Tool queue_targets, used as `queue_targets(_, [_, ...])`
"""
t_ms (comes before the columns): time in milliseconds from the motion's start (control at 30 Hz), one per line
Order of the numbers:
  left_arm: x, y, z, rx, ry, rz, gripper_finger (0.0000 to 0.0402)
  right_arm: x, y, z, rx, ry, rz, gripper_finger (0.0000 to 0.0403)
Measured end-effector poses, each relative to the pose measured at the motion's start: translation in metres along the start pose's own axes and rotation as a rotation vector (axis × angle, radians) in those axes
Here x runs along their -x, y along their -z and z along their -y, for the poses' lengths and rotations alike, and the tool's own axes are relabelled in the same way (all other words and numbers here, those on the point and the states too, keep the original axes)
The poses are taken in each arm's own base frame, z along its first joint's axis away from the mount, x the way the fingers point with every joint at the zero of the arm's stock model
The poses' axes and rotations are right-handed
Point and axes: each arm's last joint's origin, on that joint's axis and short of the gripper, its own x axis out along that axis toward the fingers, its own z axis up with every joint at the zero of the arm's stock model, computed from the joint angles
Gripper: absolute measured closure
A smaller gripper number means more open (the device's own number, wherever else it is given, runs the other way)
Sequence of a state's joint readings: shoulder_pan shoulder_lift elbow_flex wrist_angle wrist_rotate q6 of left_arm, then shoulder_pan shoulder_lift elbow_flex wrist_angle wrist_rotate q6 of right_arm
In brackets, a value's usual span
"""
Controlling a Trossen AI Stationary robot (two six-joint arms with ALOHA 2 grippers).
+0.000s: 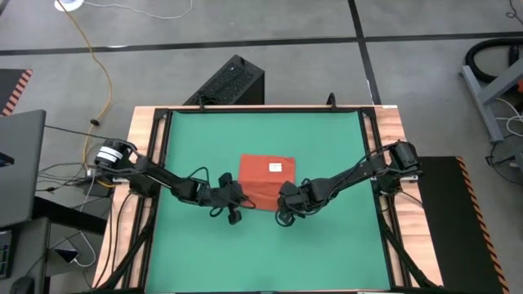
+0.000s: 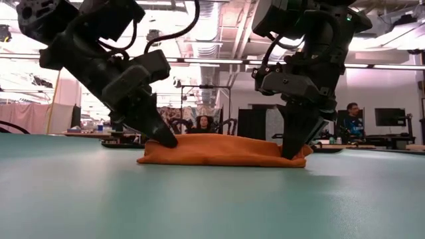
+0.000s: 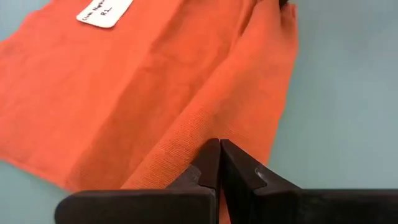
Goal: Roll towel
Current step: Roll the orange towel
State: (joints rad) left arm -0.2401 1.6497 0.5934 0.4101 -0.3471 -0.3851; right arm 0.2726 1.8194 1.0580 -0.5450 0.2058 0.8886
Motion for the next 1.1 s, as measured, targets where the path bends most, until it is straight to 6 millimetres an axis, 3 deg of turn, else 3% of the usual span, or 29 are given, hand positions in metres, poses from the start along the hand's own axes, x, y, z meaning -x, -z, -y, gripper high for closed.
queue_targets(267, [-0.002,0.010,-0.010,0.042,-0.060,-0.095,0.0402,0.000,0.001,-0.001,0.040,0.010,0.015,0.0376])
queue_targets(600, [-0.001,0.013,-0.011,0.030,-0.067,-0.117,0.0401,0.009,0.000,-0.007,0.142,0.083,0.100,0.0328])
queue_targets(933, [-0.011,0.024,-0.012,0.014,-0.085,-0.157,0.0401,0.035,-0.003,-0.003,0.151,0.079,0.176,0.0246])
queue_targets(1100, [-0.016,0.029,-0.011,0.016,-0.078,-0.168,0.0401,0.055,0.000,-0.002,0.161,0.114,0.261,0.0238])
